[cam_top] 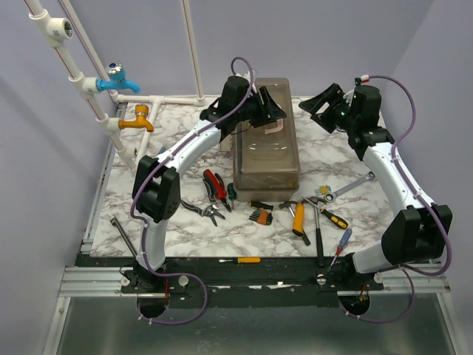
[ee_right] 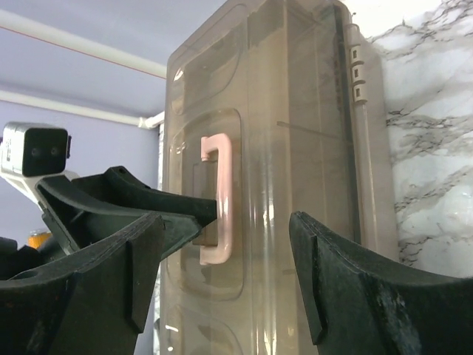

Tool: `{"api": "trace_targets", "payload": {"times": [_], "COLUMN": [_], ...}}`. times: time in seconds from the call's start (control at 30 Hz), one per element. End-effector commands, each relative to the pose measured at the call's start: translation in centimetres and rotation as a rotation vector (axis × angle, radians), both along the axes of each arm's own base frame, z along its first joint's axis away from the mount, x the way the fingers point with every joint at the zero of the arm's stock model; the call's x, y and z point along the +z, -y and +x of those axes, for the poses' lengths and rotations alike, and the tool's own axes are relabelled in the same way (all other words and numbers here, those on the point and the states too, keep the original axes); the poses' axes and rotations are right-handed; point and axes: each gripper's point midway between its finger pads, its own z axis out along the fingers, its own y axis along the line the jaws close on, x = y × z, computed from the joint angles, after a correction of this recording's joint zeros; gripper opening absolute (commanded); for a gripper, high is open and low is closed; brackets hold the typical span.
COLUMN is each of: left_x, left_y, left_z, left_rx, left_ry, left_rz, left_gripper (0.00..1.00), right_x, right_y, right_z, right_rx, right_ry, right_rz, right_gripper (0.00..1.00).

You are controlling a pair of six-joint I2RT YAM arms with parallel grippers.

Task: Pack the tool kit

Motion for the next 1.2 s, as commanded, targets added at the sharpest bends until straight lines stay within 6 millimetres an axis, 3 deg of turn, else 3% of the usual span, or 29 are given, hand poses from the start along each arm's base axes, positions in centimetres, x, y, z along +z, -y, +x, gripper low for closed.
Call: {"api": "trace_targets", "payload": {"times": [0.0, 0.13, 0.37, 0.47, 0.63, 0.77, 1.17], "left_x": [0.8, 1.3, 2.3, 2.3, 2.4, 2.6, 2.7], "left_y": [1.4, 1.6, 1.4, 1.4, 1.4, 1.4, 1.1], "left_z": [-2.3, -2.5, -2.3, -2.3, -2.4, -2.4, -2.2], "left_rx": [-0.124, -0.151, -0.152, -0.157, -0.164, -0.169, -0.170], "left_ry": [-0.018, -0.009, 0.030, 0.031, 0.034, 0.039, 0.041], "left_rz": [-0.132, -0.161, -0.178, -0.179, -0.184, -0.186, -0.186], "left_gripper": [0.52, 0.51, 0.46, 0.45, 0.44, 0.43, 0.40], "right_x": [-1.3, -2.4, -3.6, -3.4, -1.8, -0.7, -3.9], "right_y": [-1.8, -3.7, -4.5, -4.7, -3.2, -3.5, -5.8], "right_z": [0.1, 0.5, 1.3, 1.6, 2.6, 2.9, 3.0], "right_rx": [0.123, 0.243, 0.296, 0.310, 0.222, 0.249, 0.348], "right_ry": [-0.036, -0.073, -0.102, -0.095, -0.061, -0.048, -0.126], "right_rz": [0.104, 0.154, 0.175, 0.181, 0.081, 0.073, 0.140], "right_gripper": [0.75, 0.69, 0.63, 0.59, 0.59, 0.59, 0.55]}}
